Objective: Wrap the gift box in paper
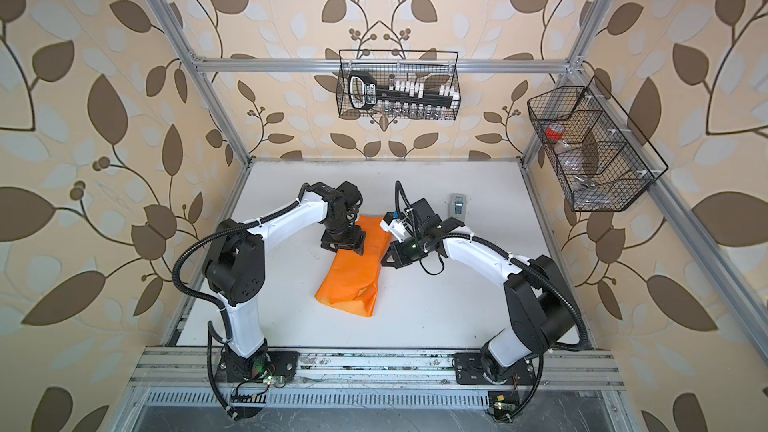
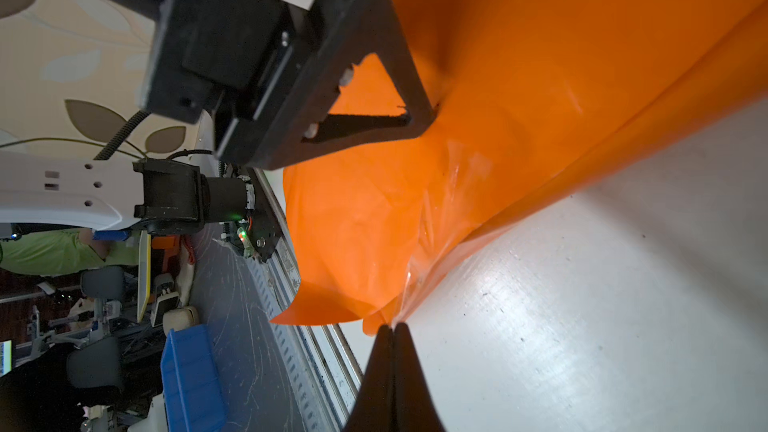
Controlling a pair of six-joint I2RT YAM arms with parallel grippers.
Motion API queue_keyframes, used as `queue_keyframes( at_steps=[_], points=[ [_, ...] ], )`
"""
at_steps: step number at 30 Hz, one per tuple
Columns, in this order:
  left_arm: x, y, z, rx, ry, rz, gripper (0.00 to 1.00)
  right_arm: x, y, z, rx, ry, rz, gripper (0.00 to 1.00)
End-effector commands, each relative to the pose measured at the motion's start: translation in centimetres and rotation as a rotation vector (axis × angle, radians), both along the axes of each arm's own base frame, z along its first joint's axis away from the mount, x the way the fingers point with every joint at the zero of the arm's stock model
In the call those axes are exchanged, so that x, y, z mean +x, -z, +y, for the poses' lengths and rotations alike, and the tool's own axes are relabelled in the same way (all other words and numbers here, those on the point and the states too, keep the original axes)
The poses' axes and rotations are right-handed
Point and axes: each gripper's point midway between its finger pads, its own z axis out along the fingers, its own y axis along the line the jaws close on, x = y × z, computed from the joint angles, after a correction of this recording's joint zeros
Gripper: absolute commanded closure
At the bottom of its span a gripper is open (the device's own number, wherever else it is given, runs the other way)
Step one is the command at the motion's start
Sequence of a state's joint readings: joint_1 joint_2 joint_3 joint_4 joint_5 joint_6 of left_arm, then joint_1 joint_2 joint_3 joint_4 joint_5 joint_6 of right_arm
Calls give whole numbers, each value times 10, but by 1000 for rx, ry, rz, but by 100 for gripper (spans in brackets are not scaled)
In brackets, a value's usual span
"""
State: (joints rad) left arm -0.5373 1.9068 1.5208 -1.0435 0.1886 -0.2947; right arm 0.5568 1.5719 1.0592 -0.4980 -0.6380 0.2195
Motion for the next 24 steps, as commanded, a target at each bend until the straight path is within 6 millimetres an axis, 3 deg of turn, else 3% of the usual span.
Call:
queue_keyframes(
  at_steps=[1, 15, 24],
  points=[
    [-10, 27, -10, -2, 4, 55, 21, -3, 10, 0, -71, -50, 4, 100],
    [-10, 28, -11, -7, 3, 57, 20, 10, 29, 2, -154, -76, 33, 100],
    [-9, 28, -10, -4, 2, 56, 20, 17, 39, -8, -182, -52, 58, 100]
  ],
)
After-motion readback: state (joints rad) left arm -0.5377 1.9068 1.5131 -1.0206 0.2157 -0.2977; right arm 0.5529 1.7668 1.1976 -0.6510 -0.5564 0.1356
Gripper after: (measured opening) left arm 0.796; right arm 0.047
